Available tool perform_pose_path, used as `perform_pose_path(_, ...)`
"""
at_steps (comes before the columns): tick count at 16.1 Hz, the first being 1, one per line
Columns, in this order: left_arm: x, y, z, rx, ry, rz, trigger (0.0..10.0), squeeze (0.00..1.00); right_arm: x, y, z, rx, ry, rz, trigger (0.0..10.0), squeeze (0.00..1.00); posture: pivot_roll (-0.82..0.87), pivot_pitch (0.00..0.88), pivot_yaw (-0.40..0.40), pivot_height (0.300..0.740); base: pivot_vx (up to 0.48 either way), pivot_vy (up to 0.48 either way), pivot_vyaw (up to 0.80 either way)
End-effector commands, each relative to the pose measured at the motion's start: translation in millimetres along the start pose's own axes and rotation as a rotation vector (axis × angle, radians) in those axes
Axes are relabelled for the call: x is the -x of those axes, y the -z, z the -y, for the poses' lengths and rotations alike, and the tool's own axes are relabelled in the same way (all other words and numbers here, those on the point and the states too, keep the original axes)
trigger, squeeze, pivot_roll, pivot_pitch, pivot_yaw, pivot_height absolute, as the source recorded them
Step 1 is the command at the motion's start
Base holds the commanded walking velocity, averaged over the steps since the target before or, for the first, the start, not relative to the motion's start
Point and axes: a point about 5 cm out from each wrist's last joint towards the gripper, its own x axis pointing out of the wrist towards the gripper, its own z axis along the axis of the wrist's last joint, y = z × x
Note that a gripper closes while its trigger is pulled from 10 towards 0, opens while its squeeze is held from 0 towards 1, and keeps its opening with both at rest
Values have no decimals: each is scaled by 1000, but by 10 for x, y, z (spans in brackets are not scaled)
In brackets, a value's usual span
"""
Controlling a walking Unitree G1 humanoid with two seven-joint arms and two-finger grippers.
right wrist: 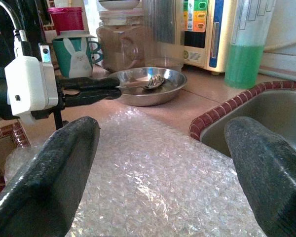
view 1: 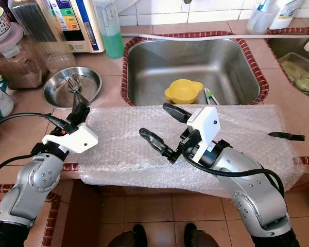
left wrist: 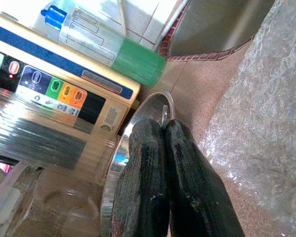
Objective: Kitchen organization
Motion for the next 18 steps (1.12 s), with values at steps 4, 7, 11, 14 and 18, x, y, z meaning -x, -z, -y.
perform_pose_path(4,30,13,-51,-29,-38,7,0,0,0,-21,-46,15,-17,8,10000,0,-59,265,75,740,0,0,0)
perform_pose_path(7,17,-87,-186,-34,-144,57,0,0,-5,-24,-38,19,-14,11,10000,0,-60,264,73,740,0,0,0)
perform_pose_path(11,18,-189,-292,-47,-240,118,0,0,-10,-25,-35,23,-13,12,10000,0,-60,262,74,740,0,0,0)
perform_pose_path(14,14,-282,-365,-18,-305,153,0,0,-11,-14,-28,22,-7,10,10000,0,-60,261,75,740,0,0,0)
perform_pose_path(18,-51,-568,-363,70,-356,231,0,0,-18,31,136,-36,114,9,10000,0,-60,258,71,740,0,0,0)
